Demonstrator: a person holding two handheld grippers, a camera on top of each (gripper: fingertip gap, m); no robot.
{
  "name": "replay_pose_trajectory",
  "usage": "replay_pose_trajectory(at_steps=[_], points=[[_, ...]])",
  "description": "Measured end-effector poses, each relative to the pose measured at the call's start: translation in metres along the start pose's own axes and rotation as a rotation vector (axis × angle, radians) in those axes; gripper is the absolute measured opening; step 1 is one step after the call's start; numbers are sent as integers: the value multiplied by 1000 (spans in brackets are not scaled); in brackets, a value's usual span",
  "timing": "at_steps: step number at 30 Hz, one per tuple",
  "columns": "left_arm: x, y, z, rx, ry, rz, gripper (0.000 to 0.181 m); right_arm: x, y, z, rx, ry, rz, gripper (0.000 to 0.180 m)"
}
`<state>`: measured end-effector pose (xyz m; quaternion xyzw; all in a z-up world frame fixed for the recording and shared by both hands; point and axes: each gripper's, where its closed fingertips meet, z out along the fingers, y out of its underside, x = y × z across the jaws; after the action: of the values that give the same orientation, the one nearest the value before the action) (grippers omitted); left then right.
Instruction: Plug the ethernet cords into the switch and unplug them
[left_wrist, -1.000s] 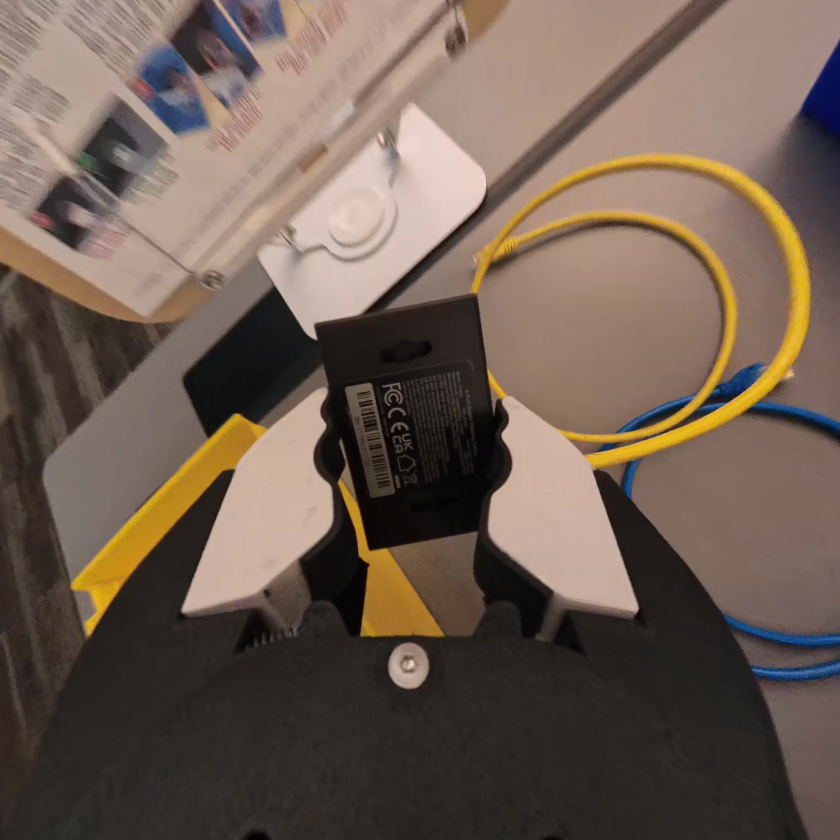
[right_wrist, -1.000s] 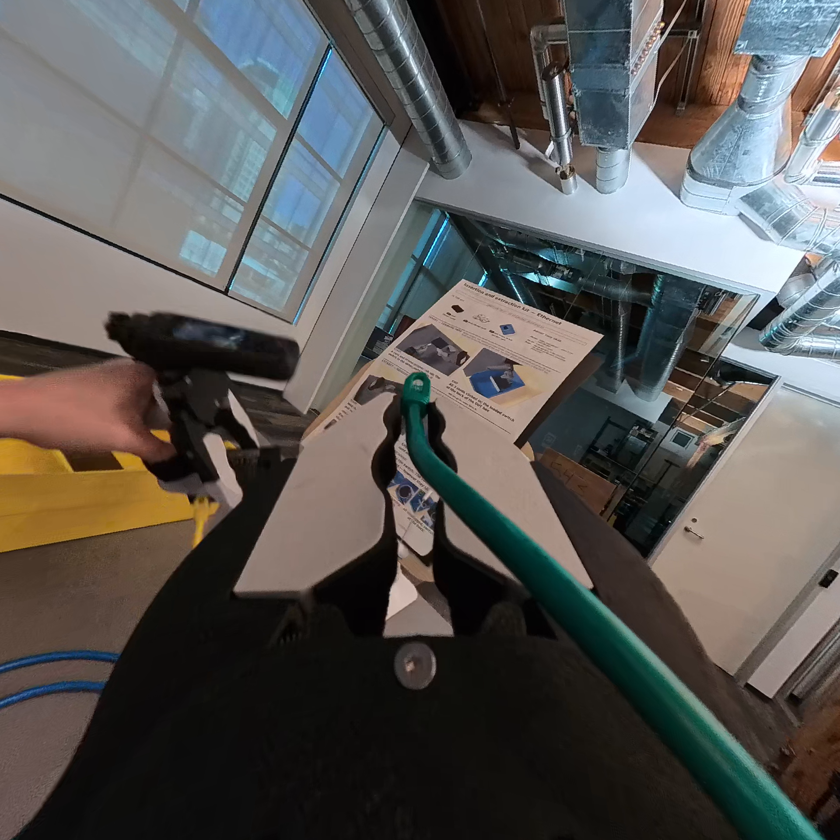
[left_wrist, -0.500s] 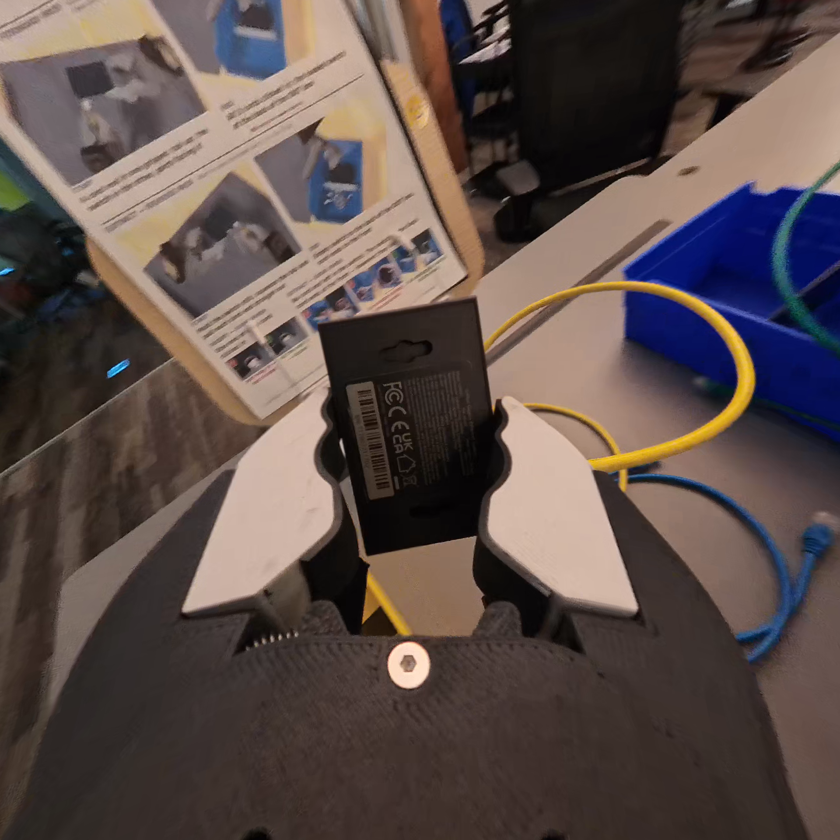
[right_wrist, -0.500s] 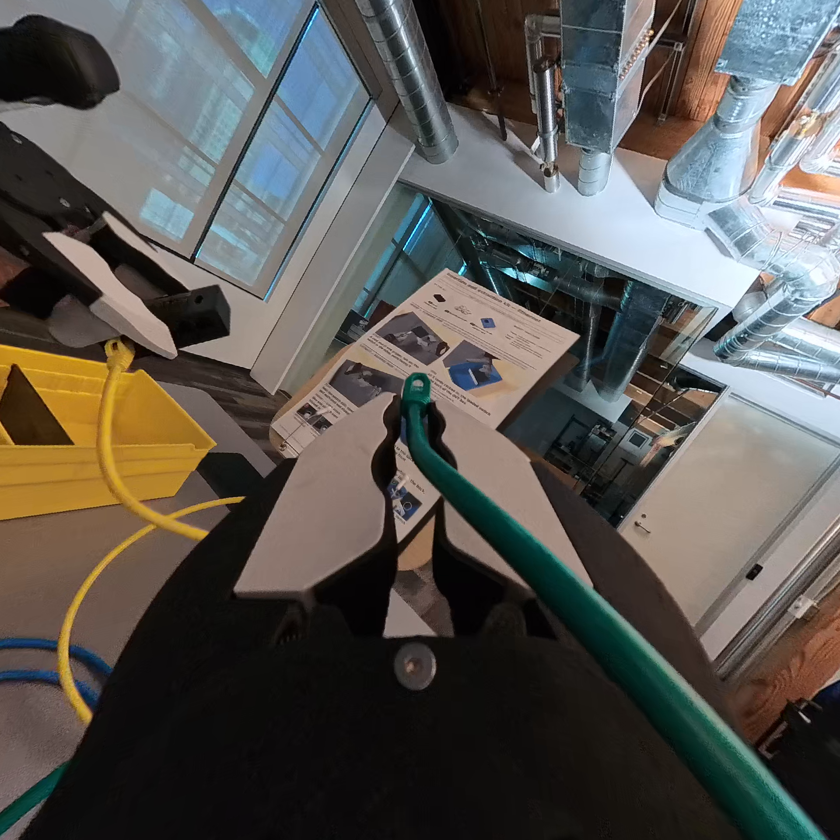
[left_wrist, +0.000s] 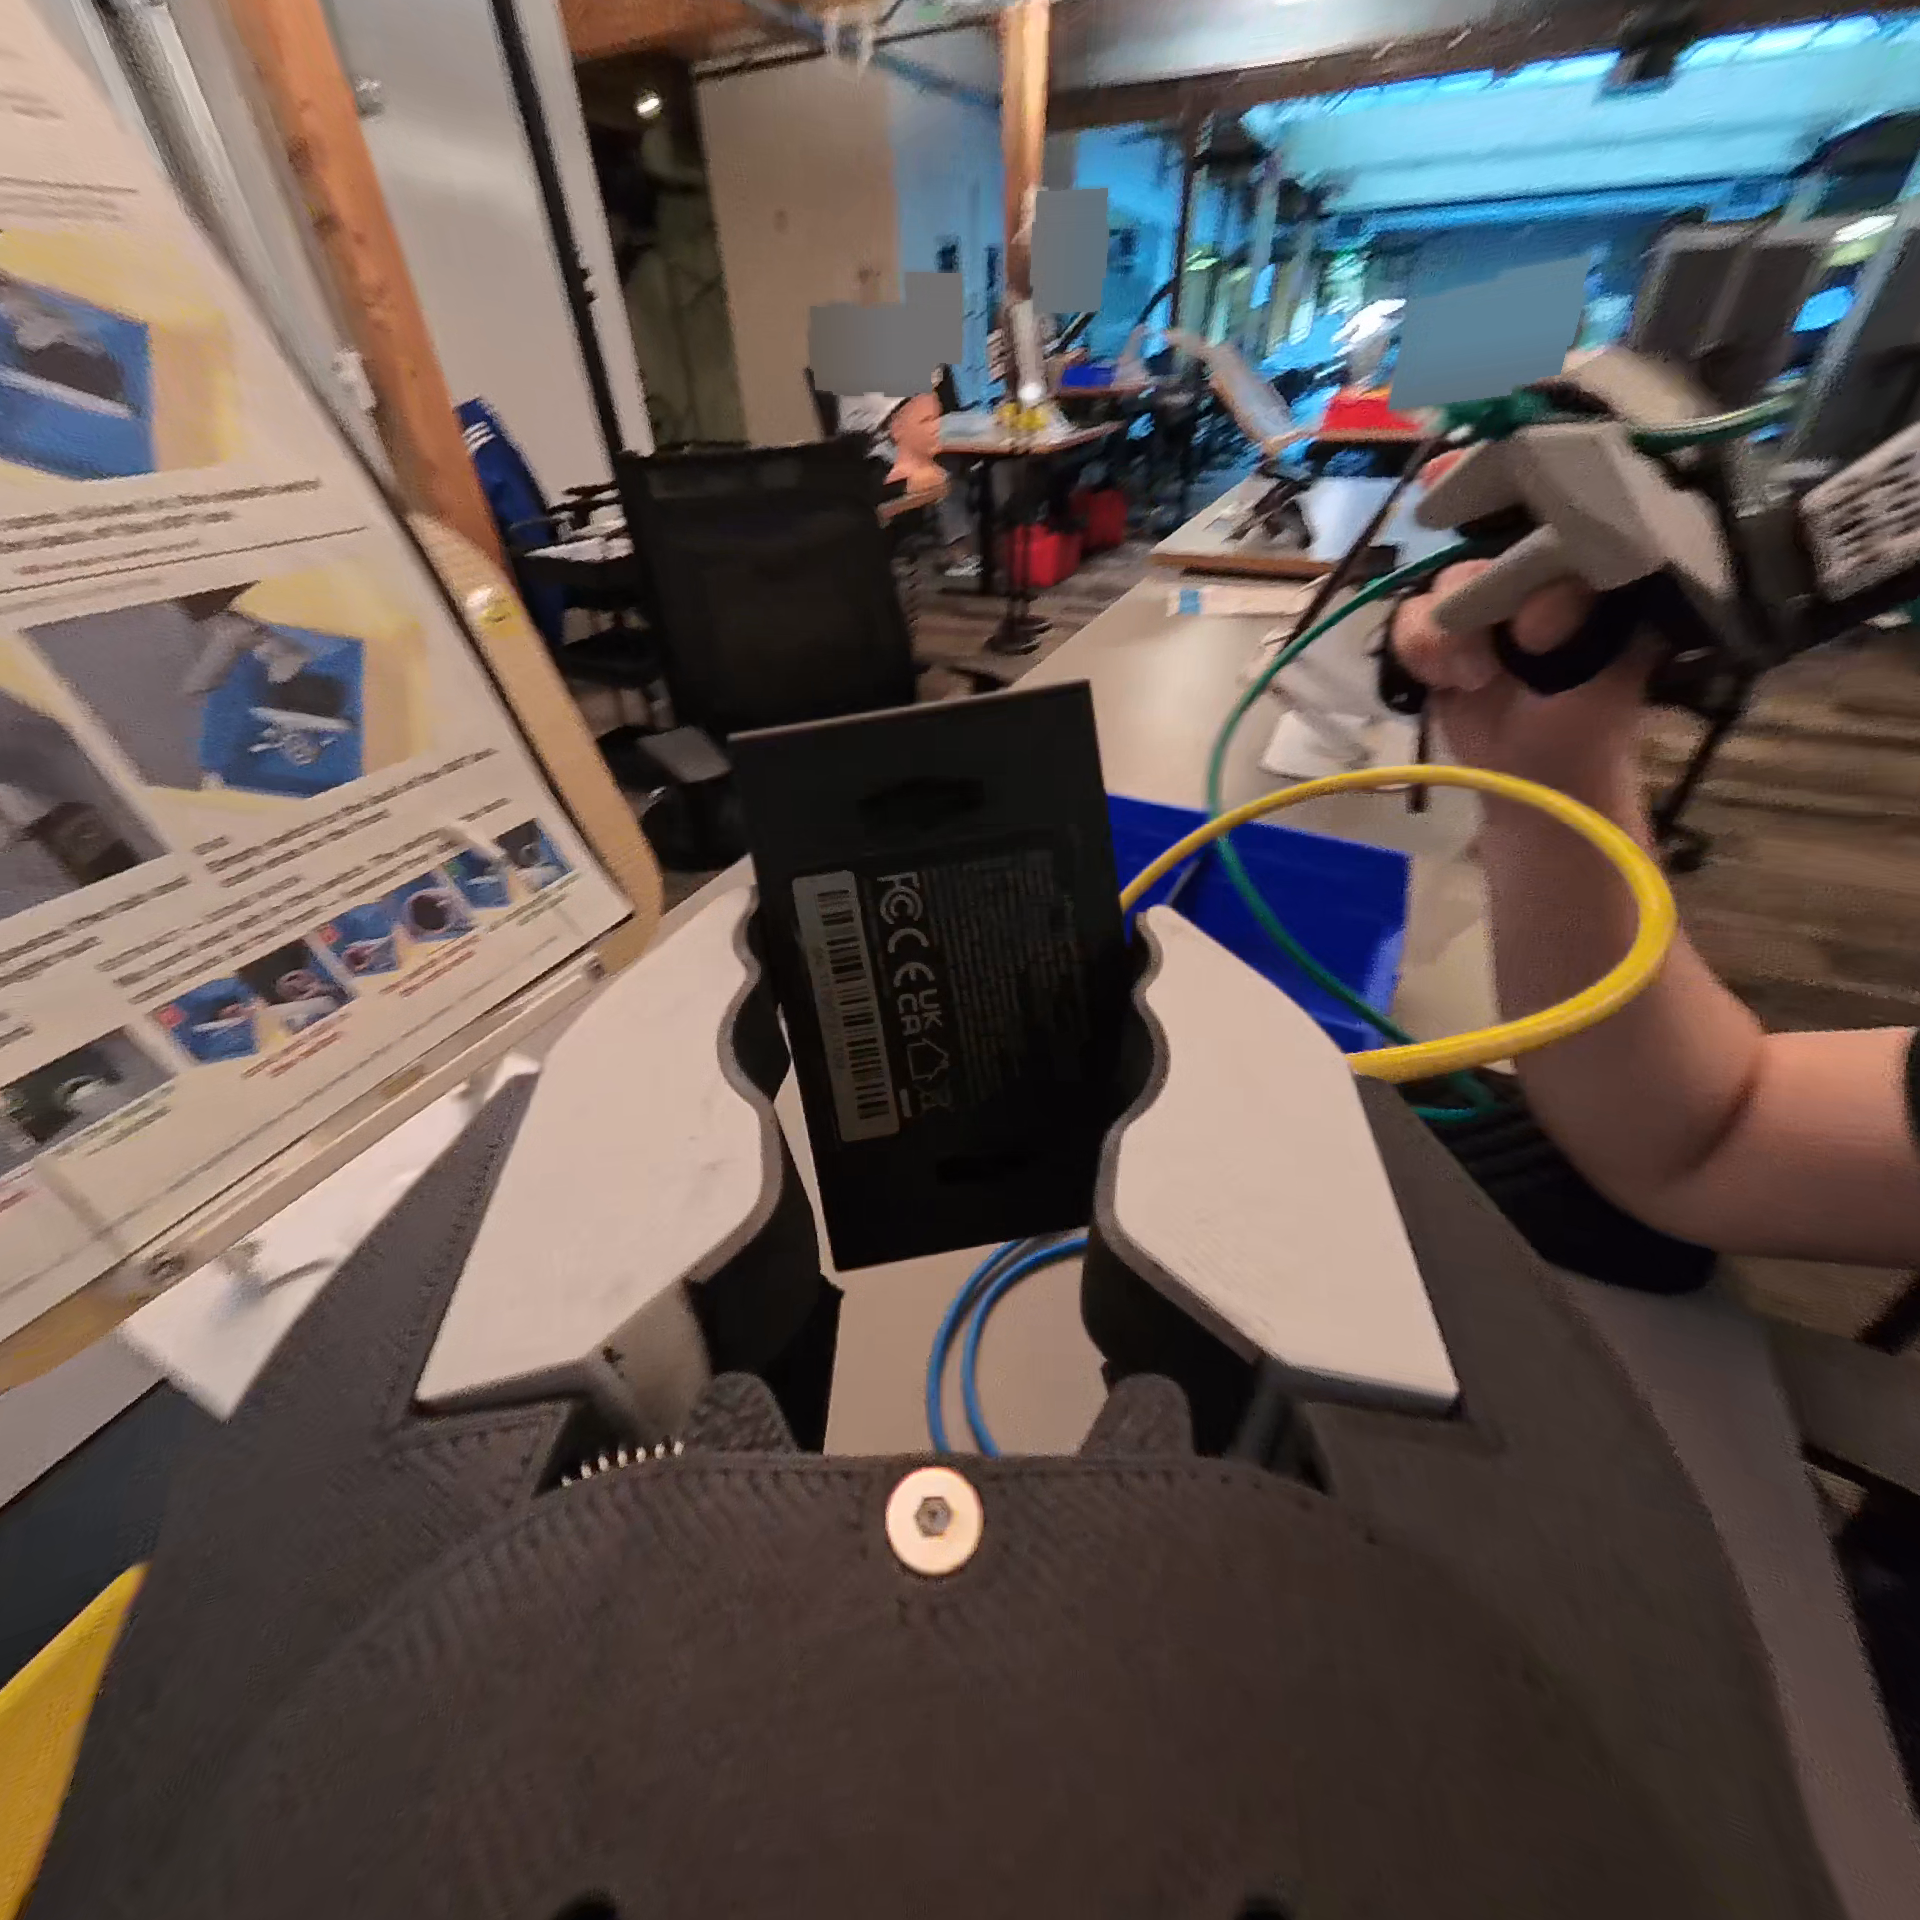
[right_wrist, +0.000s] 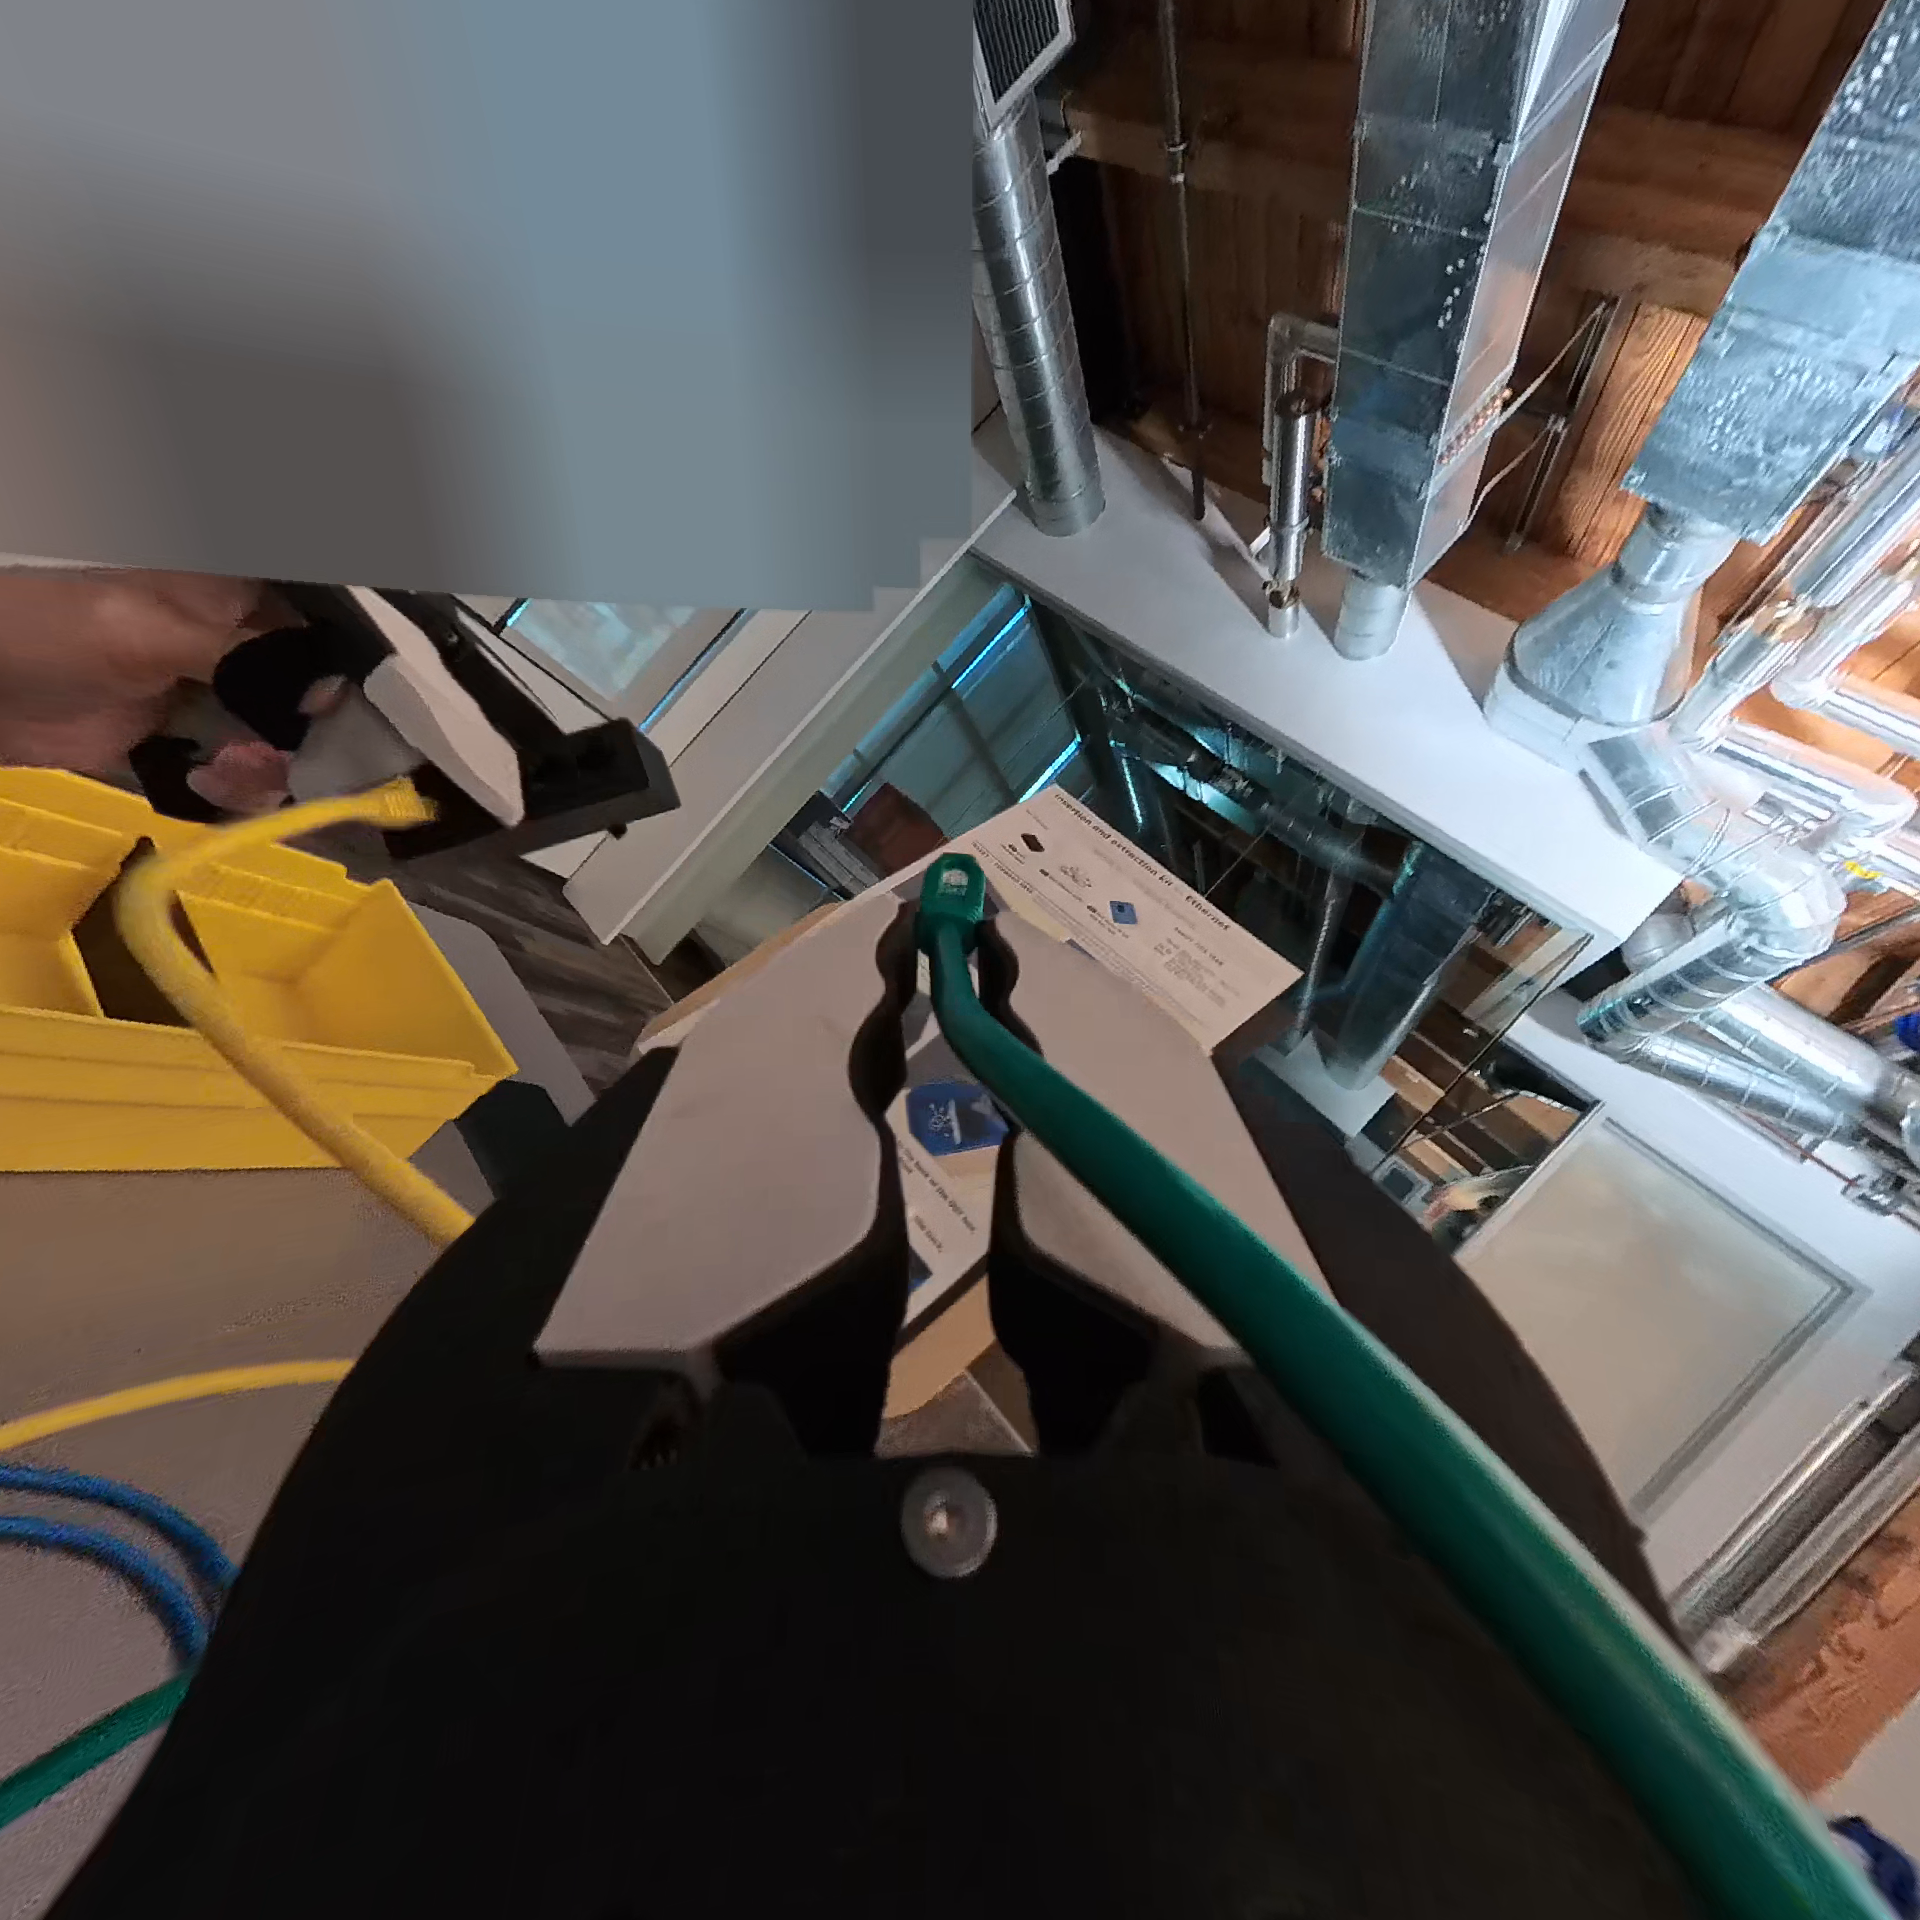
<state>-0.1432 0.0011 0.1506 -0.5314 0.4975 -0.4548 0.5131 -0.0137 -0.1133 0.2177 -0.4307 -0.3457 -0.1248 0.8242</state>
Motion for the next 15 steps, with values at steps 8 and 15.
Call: replay_pose_trajectory(at_steps=[8, 15], points=[[29, 4, 10, -17, 203, -79, 63, -22, -10, -1, 33, -114, -63, 11], [36, 15, 35, -72, 219, -79, 63, -68, -3, 15, 14, -295, -68, 12]])
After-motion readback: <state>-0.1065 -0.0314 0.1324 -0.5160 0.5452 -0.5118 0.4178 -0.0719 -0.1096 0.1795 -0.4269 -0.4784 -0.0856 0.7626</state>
